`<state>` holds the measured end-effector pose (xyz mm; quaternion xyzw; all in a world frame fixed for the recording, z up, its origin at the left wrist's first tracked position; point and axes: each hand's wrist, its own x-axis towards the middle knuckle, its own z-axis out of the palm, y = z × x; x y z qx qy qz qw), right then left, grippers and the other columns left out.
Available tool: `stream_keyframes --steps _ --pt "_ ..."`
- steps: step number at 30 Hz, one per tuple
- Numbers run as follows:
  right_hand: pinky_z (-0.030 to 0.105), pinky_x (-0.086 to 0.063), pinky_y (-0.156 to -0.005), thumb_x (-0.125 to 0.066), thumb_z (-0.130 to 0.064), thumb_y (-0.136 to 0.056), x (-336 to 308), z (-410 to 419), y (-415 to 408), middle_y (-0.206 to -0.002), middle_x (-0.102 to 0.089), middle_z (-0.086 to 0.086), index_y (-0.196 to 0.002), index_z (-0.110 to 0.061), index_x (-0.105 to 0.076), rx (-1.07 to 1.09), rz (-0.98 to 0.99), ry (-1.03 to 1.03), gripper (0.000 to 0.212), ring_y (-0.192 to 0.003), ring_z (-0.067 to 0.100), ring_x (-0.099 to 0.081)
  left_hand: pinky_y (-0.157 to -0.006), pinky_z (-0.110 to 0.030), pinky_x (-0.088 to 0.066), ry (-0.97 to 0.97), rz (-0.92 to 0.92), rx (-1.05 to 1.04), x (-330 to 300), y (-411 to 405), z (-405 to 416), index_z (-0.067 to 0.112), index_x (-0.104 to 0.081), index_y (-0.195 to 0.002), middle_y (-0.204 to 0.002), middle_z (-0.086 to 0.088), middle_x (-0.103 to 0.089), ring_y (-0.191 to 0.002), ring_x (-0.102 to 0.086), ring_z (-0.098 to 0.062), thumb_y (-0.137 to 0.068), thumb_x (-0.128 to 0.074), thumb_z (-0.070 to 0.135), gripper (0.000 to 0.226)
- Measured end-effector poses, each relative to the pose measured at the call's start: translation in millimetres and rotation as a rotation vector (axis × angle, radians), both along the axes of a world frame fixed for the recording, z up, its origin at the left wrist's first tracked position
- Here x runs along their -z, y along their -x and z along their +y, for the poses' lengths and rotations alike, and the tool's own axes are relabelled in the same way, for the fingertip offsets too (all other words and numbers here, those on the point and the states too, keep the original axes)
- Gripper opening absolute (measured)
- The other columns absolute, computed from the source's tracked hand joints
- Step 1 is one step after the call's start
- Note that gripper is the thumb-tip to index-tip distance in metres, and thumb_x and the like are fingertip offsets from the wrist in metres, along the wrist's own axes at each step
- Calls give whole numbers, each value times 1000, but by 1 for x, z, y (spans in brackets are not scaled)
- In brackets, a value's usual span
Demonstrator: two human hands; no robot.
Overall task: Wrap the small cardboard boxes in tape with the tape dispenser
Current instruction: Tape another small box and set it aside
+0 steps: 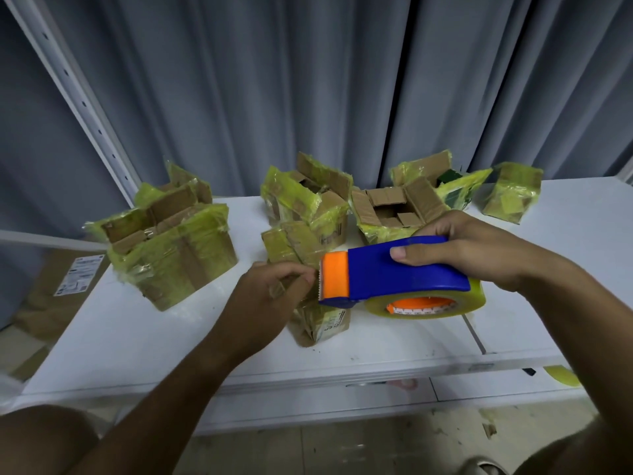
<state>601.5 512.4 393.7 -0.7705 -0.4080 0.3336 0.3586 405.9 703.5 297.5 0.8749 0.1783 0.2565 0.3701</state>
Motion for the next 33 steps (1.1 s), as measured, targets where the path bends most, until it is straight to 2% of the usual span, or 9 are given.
stream_keyframes --steps 2,7,11,15,20,24,28,31,33 --pt "25 -53 -64 -72 -57 -66 2 2 2 -84 -79 5 -84 -16 -81 -27 -2 -4 47 -73 17 -75 -67 -8 -46 108 8 30 -3 0 -1 31 -69 -96 -90 13 -72 -88 -64 2 -94 -61 15 19" --pt "20 -56 -61 -70 -56 -66 5 7 2 -87 -79 6 -93 -10 -80 -62 -11 -4 55 -78 21 -76 -72 -12 -52 226 23 65 -10 3 3 35 -67 -96 -84 10 -73 -85 -68 -2 -92 -61 5 30" --pt "22 -57 -64 -74 -56 -72 7 10 2 -89 -79 6 -97 -8 -79 -77 -14 -28 55 -80 23 -76 -65 -4 -45 239 101 97 -11 5 3 39 -61 -96 -80 28 -66 -81 -62 14 -94 -60 8 31" --pt "22 -58 -64 -79 -56 -73 7 11 2 -89 -79 5 -96 -10 -79 -93 -11 -62 52 -80 22 -76 -68 -8 -48 232 201 131 -9 6 6 36 -66 -95 -91 15 -71 -87 -64 2 -97 -57 16 22" --pt "23 -57 -64 -70 -52 -69 9 12 2 -87 -79 5 -94 -9 -79 -110 -13 -89 51 -77 19 -75 -52 -7 -41 366 182 75 -12 5 5 21 -66 -88 -64 21 -62 -59 -57 8 -100 -51 11 21" --pt "22 -58 -64 -70 -53 -69 10 12 1 -88 -79 5 -94 -9 -79 -114 -12 -107 51 -79 21 -76 -49 -9 -36 437 176 35 -11 5 2 18 -61 -75 -51 18 -52 -48 -48 3 -101 -46 9 31" --pt "20 -58 -63 -69 -51 -70 12 11 0 -88 -79 4 -95 -9 -78 -125 -15 -117 50 -79 20 -76 -49 -15 -35 385 165 -3 -9 6 1 13 -60 -76 -51 13 -50 -47 -43 -1 -100 -48 10 27" --pt "19 -57 -62 -68 -51 -72 14 12 -1 -86 -79 5 -96 -8 -78 -126 -31 -125 51 -77 20 -76 -48 -11 -40 301 144 -41 -9 7 -2 14 -59 -76 -54 16 -58 -52 -53 1 -100 -50 9 26" --pt "19 -55 -60 -68 -52 -73 14 12 -2 -84 -79 5 -93 -9 -79 -115 -38 -137 49 -74 19 -75 -56 -11 -45 285 127 -65 -10 8 -5 13 -59 -78 -62 16 -66 -64 -61 2 -99 -53 12 22"
